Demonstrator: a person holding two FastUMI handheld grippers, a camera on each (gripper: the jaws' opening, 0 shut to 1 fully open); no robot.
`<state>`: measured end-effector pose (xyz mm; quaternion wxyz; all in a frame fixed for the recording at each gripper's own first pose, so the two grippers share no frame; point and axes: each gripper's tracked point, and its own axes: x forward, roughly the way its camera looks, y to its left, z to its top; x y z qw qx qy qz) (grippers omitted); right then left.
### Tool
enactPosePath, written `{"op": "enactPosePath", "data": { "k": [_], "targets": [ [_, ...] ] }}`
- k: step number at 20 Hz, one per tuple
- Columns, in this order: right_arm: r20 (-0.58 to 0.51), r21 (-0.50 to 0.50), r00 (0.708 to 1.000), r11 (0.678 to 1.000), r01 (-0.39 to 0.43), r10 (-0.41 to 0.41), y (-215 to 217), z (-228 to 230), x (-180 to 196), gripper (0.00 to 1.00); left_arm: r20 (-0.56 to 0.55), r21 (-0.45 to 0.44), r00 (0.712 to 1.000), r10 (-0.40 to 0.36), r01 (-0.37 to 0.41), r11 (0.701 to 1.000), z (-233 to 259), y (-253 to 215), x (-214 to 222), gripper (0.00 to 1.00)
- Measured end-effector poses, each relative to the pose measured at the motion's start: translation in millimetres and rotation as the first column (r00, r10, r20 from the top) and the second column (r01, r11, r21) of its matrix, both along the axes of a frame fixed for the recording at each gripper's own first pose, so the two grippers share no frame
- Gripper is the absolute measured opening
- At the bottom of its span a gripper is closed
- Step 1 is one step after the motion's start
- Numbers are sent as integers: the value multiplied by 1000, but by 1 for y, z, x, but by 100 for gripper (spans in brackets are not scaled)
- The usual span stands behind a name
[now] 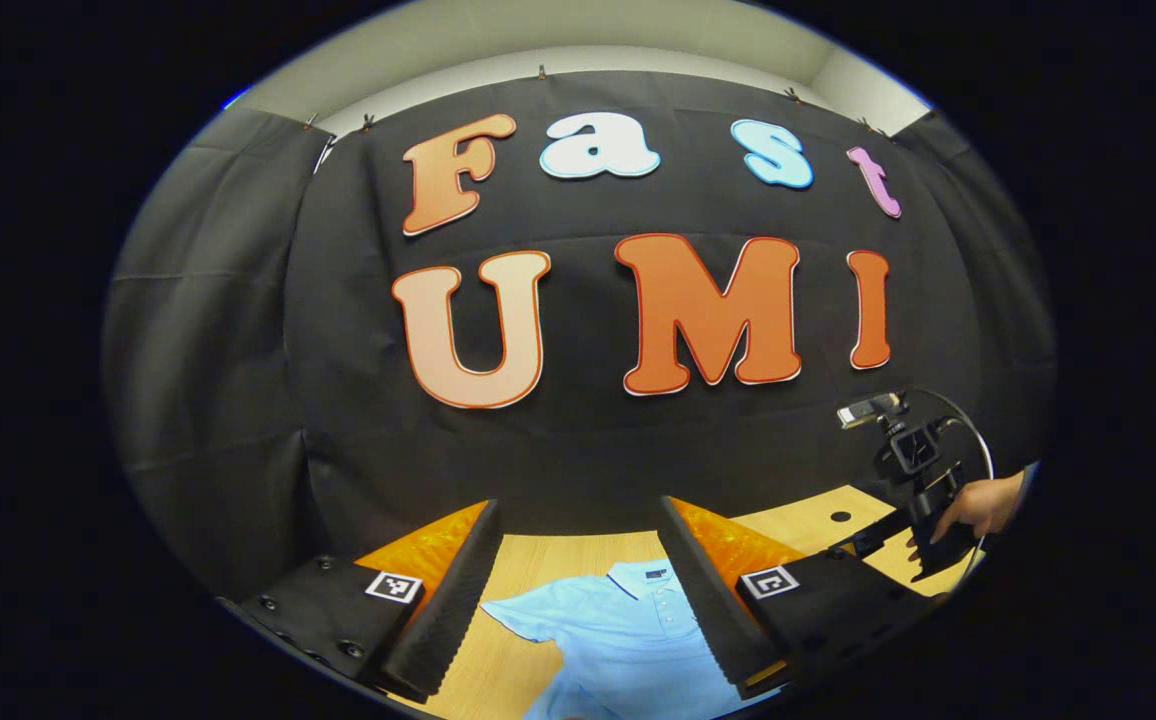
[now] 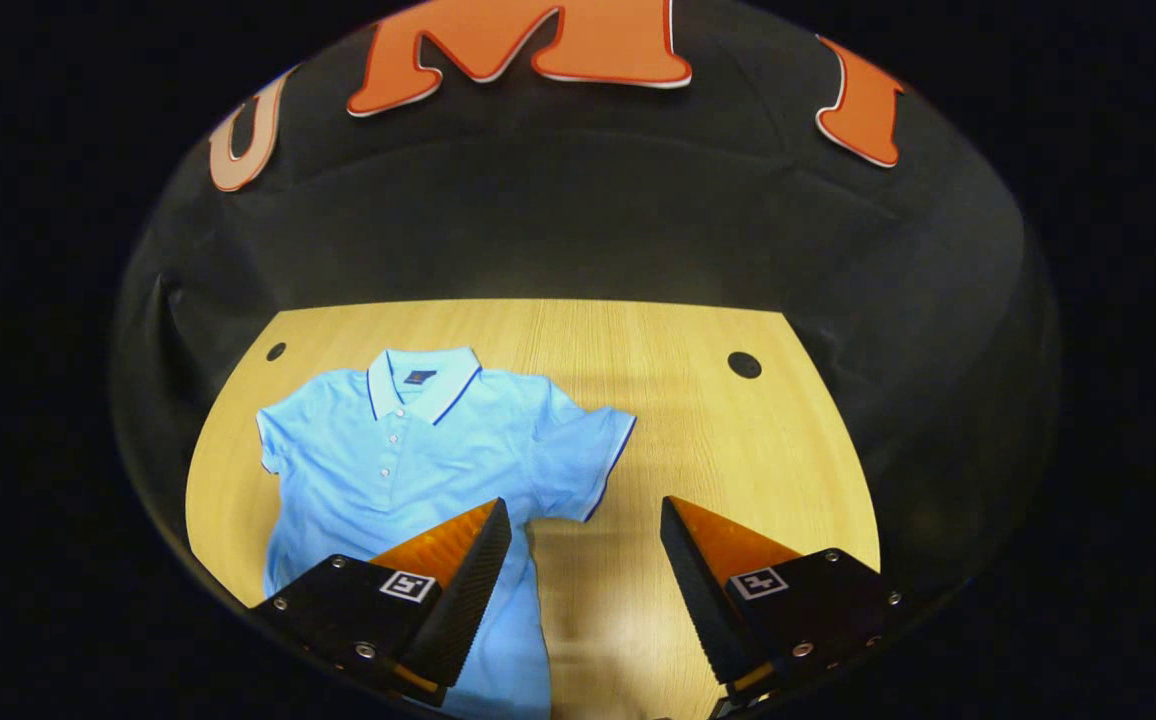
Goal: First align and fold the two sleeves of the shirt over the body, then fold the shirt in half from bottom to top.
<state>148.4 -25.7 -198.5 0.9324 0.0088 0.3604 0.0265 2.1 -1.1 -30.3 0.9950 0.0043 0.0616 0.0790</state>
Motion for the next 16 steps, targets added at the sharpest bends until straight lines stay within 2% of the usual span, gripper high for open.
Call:
{"op": "enactPosePath", "data": {
  "k": [7,10,16],
  "targets": [
    [-162,33,987,999,19,-13,-1,-57,48,82,-76,53,994,85,-81,995,-11,8,-6,100],
    [-231,15,973,999,28,-23,-3,-82,61,75,-100,75,988,121,-114,991,-16,13,-13,100],
    [-341,45,939,997,63,-44,6,-116,79,65,-123,82,977,176,-167,983,-20,19,-26,100]
  ]
}}
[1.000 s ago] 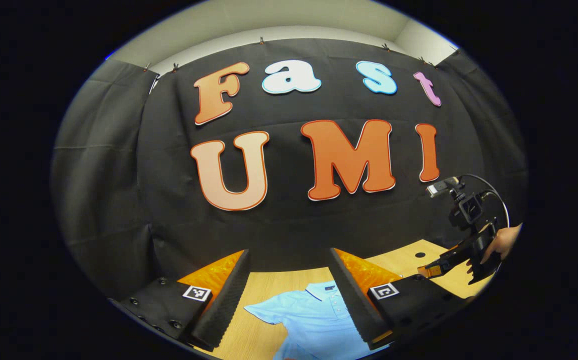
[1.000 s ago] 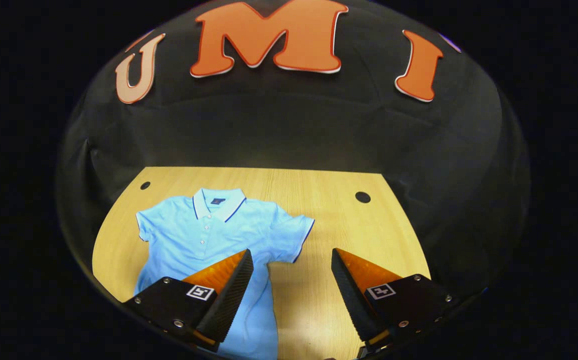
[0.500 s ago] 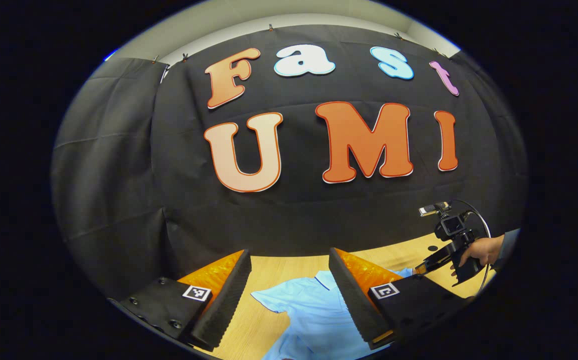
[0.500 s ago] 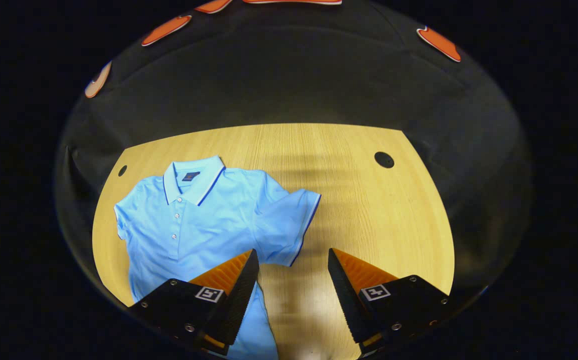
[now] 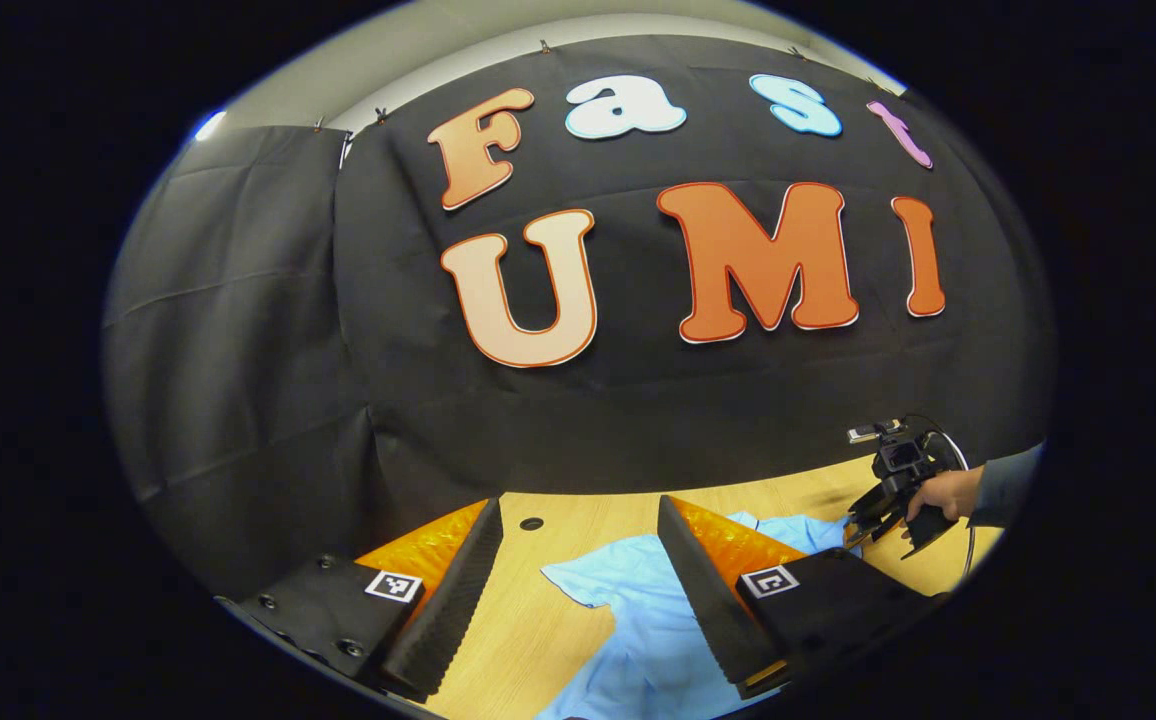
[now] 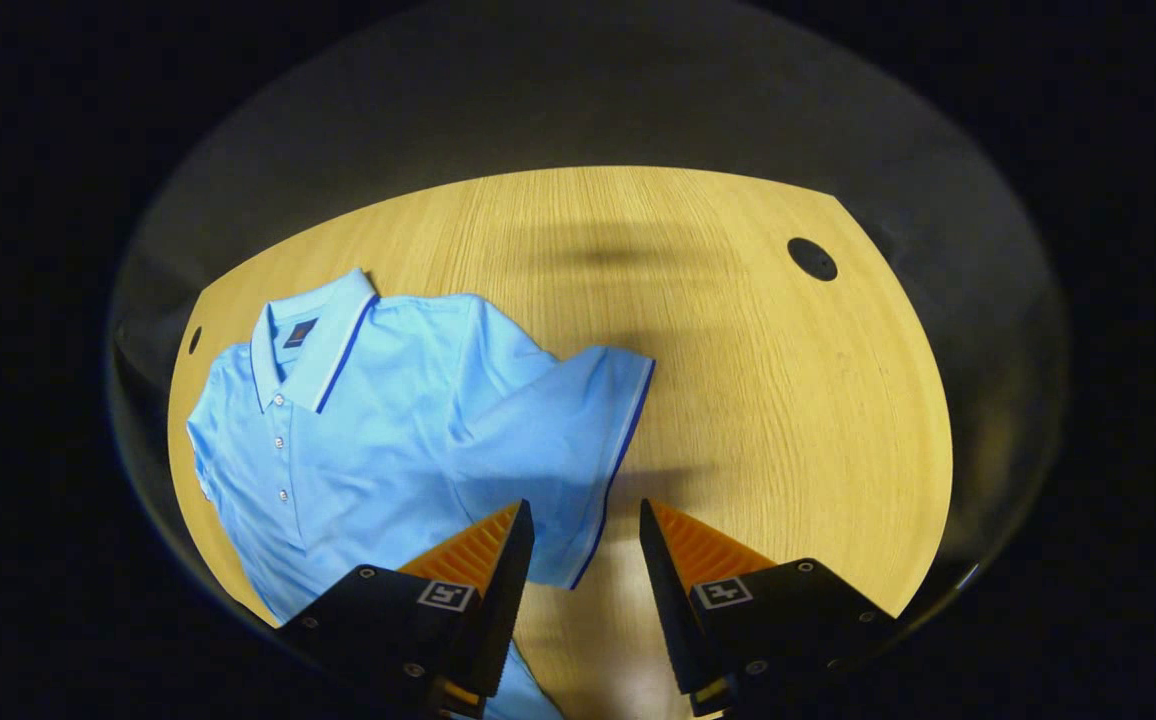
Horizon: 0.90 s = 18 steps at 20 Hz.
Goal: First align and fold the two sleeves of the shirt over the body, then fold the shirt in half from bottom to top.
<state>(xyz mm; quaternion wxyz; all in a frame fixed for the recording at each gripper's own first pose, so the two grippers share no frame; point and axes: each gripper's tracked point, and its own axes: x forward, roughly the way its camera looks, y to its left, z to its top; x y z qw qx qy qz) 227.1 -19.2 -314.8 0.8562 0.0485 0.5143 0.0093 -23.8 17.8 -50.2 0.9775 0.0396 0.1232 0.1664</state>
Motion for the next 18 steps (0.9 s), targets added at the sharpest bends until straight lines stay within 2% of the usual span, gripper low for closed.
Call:
{"op": "enactPosePath", "data": {
  "k": [2,3,4,7,8,10,12,14,18],
  "targets": [
    [-27,19,1000,1000,12,-11,5,-9,2,58,-5,1,1000,2,-2,1000,-1,-2,3,100],
    [-46,20,999,1000,15,-14,6,-13,1,59,-9,1,1000,1,-1,1000,-2,-4,3,100],
    [-24,17,999,1000,26,-26,4,-13,7,49,-14,3,1000,0,0,1000,-2,-5,4,100],
    [-38,8,998,999,47,-47,3,-11,8,35,-31,2,1000,2,-2,1000,-8,-8,6,100],
    [-36,12,998,999,45,-44,5,-11,8,22,-33,-1,999,4,-4,1000,-8,-9,6,100],
    [-25,11,999,1000,22,-22,6,-10,9,11,-33,-3,999,10,-10,1000,-7,-12,7,100],
    [-22,33,1000,999,12,-12,10,-8,10,10,-30,-7,999,17,-17,1000,-4,-13,5,100],
    [-31,111,999,994,23,-20,24,1,10,8,-30,-11,999,33,-33,999,-3,-12,-1,100],
    [42,176,999,984,-22,14,45,29,18,4,-31,5,998,56,-56,998,1,-3,-10,100]
  ]
}}
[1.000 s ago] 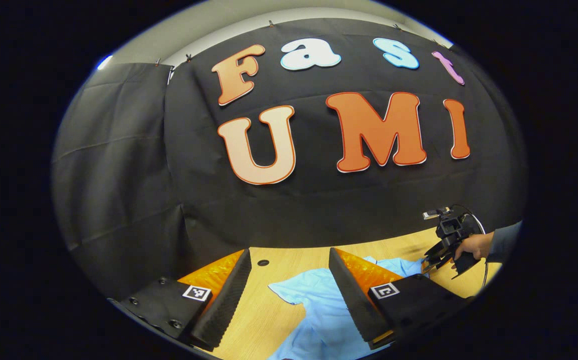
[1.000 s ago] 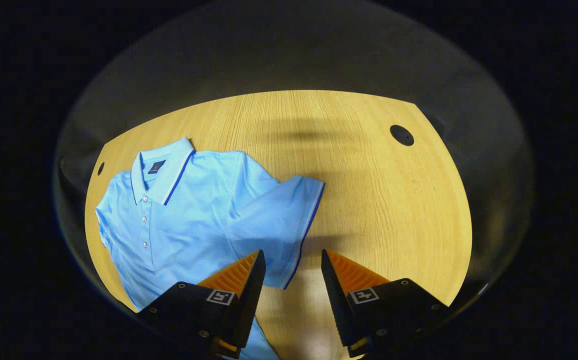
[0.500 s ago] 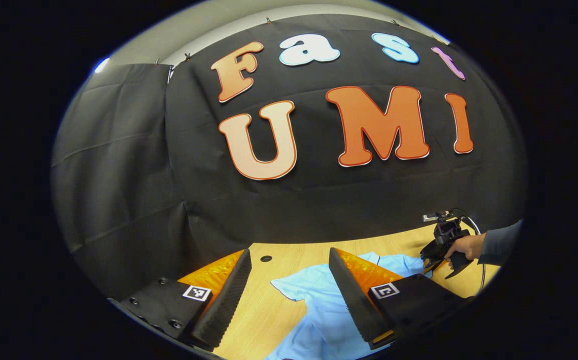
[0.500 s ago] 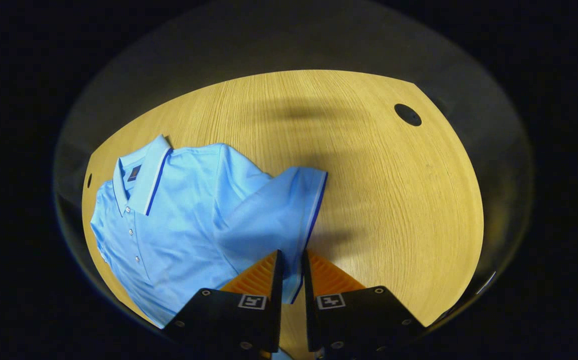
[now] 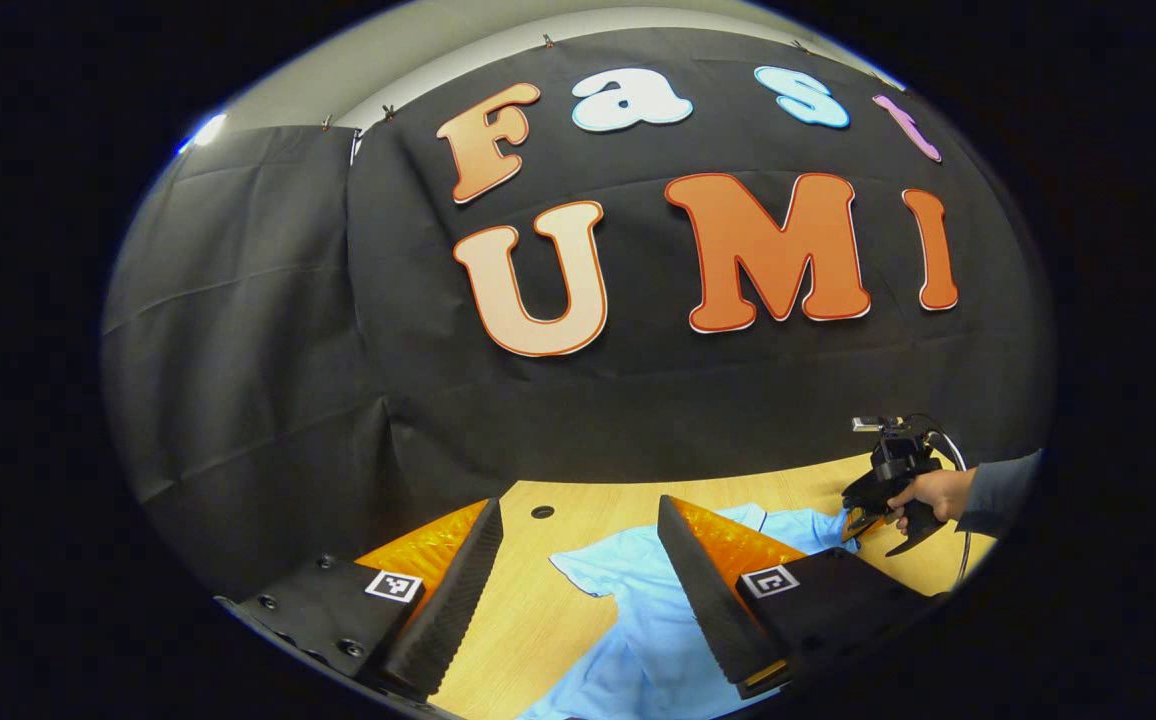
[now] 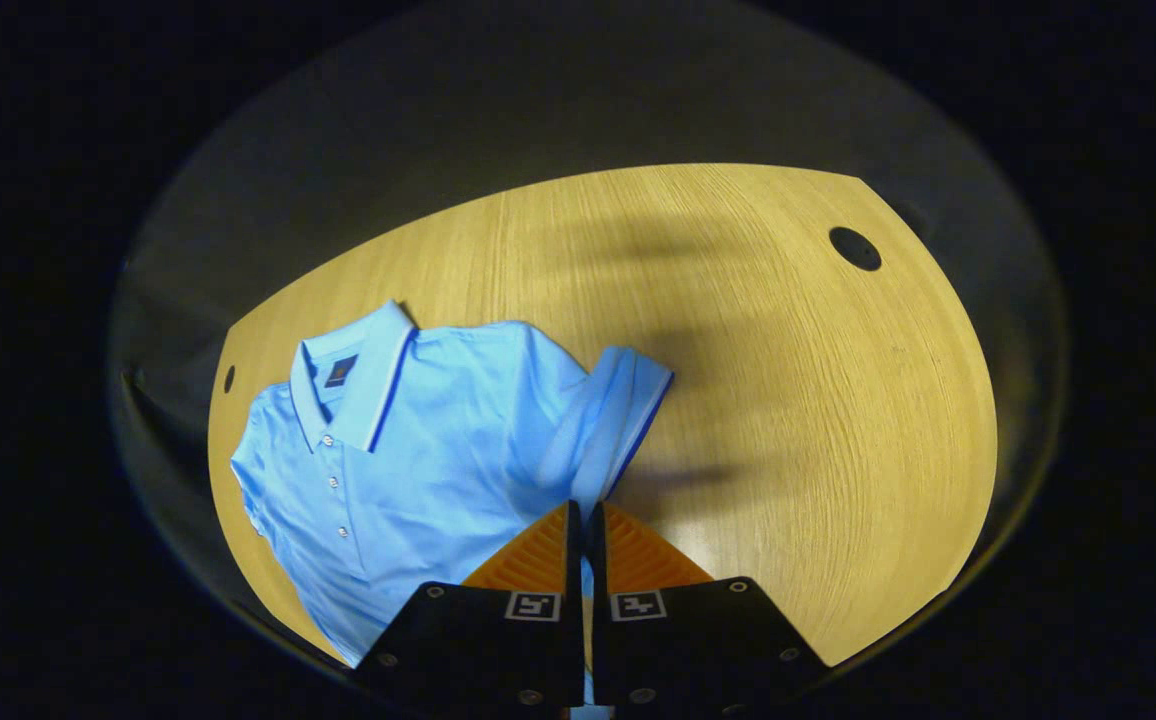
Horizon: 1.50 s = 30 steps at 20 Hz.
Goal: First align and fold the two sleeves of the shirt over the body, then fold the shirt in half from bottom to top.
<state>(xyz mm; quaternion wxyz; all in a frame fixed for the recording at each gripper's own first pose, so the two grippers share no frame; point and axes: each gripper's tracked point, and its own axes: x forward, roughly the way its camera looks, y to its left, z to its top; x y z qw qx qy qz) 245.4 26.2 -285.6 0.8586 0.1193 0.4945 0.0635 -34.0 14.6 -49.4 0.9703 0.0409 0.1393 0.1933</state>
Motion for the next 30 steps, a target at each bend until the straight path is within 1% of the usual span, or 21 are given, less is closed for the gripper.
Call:
{"op": "enactPosePath", "data": {
  "k": [1,2,7,11,14,16,18,19,21,24,25,26,27,28,29,30],
  "targets": [
    [10,29,1000,1000,-12,12,8,8,0,9,2,3,1000,0,0,1000,0,1,-2,100],
    [18,49,1000,999,-22,21,14,14,0,4,6,8,1000,-1,1,1000,3,2,-1,100],
    [83,97,995,993,-70,62,46,42,-1,4,16,-9,999,-31,31,999,0,5,4,100],
    [110,96,989,989,-114,103,76,51,-9,4,23,-49,998,-55,56,997,-12,17,12,100],
    [110,69,991,994,-80,72,93,49,-10,5,35,-85,995,-97,100,991,-27,36,28,100],
    [99,83,993,994,-77,69,112,47,-14,6,32,-118,990,-138,141,983,-43,47,44,100],
    [102,89,994,994,-58,49,123,48,-14,9,20,-174,983,-181,182,968,-61,58,58,100],
    [112,93,993,994,-50,40,128,53,-13,12,20,-196,980,-197,197,961,-68,64,67,100],
    [111,107,993,993,-47,35,133,59,-20,17,8,-224,974,-227,223,949,-80,76,79,100],
    [144,55,989,998,-32,24,121,69,-27,17,-33,-287,965,-262,242,927,-107,96,99,100],
    [159,34,987,999,-26,21,115,75,-28,17,-42,-321,961,-272,245,915,-117,101,108,97],
    [174,19,985,1000,-16,12,110,78,-32,18,-57,-352,958,-280,244,904,-129,106,114,100],
    [197,16,980,1000,-5,2,107,85,-34,24,-84,-380,953,-292,240,893,-142,112,120,99],
    [220,10,975,1000,6,-9,102,91,-37,22,-126,-407,940,-316,241,881,-162,113,128,97],
    [243,-1,970,1000,20,-19,97,97,-41,37,-192,-430,920,-343,235,872,-182,114,131,97],
    [261,-15,965,999,33,-28,92,102,-46,41,-244,-446,899,-363,229,866,-198,110,134,98]
  ]
}}
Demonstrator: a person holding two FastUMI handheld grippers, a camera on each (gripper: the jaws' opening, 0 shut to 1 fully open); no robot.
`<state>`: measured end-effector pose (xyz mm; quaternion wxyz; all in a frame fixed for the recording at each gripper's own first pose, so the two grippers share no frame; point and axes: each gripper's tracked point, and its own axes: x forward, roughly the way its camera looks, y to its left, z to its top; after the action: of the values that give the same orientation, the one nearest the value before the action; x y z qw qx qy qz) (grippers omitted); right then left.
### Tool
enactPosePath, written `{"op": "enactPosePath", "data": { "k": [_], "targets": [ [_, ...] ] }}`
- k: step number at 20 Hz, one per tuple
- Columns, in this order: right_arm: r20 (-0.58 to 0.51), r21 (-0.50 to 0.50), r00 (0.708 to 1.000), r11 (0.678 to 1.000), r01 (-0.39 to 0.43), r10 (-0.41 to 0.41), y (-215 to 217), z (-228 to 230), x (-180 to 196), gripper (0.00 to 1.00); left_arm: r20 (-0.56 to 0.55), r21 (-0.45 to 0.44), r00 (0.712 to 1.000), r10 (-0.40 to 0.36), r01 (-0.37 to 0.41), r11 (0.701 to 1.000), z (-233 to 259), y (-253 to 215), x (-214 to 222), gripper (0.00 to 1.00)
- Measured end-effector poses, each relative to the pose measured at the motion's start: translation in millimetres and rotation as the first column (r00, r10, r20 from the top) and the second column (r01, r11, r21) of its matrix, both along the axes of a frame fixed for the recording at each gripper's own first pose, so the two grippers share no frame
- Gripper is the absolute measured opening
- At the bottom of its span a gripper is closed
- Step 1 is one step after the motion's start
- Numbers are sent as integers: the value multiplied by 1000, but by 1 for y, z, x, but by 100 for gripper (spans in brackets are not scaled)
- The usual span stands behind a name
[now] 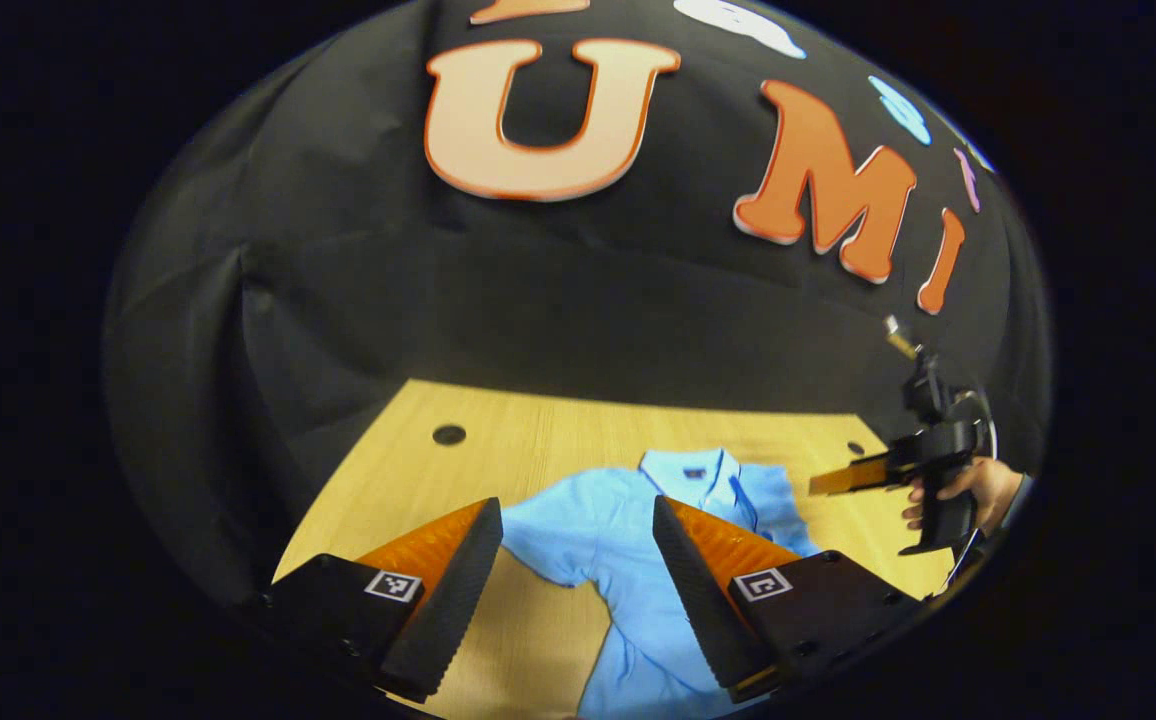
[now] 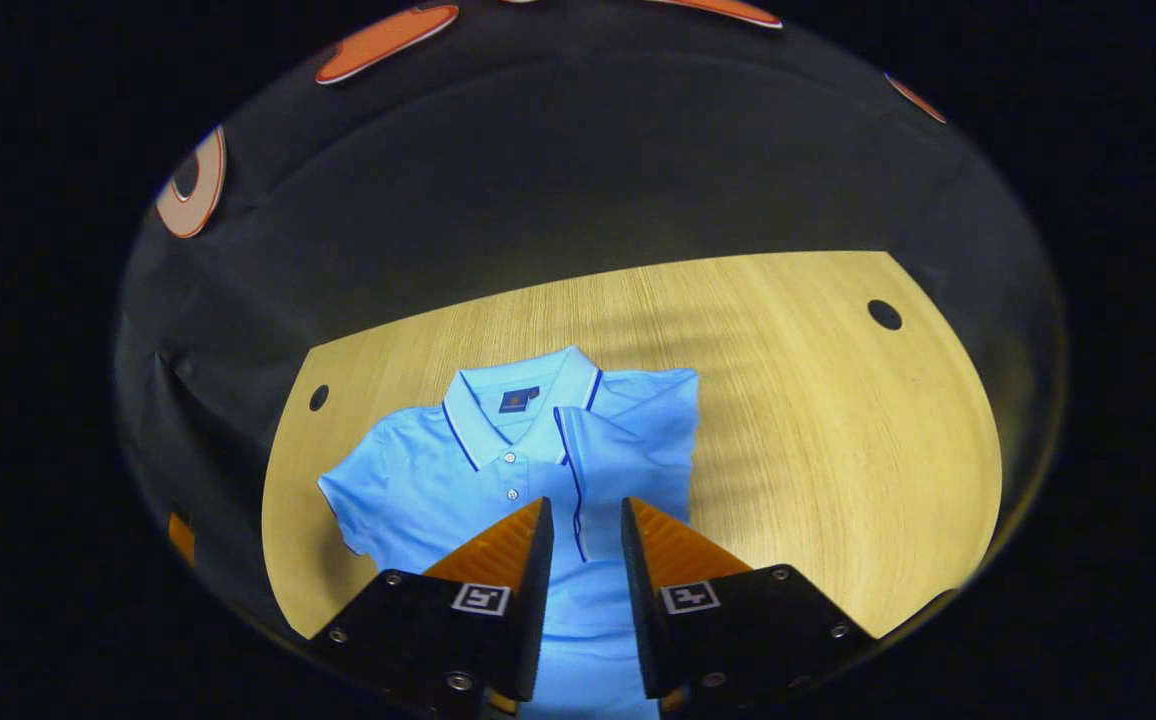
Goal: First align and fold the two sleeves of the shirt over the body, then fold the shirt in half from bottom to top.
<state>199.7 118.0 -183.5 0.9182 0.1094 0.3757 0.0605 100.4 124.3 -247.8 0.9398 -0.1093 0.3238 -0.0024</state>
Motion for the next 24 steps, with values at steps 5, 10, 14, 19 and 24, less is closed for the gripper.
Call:
{"op": "enactPosePath", "data": {
  "k": [5,10,14,19,24],
  "targets": [
    [132,-122,990,990,71,-55,-26,22,-25,74,-188,-34,981,-50,45,998,-53,1,16,98],
    [262,-121,962,986,113,-79,-36,42,-52,91,-337,-65,940,-54,34,997,-102,-1,28,98],
    [325,-69,943,993,96,-68,-29,51,-74,94,-445,-63,894,-51,26,998,-146,-3,36,98],
    [377,-112,924,987,113,-63,-43,52,-92,96,-526,-21,850,-4,-9,1000,-187,2,45,97],
    [381,-157,922,979,130,-62,-67,51,-113,96,-577,9,815,54,-60,998,-212,7,48,97]
  ]
}}
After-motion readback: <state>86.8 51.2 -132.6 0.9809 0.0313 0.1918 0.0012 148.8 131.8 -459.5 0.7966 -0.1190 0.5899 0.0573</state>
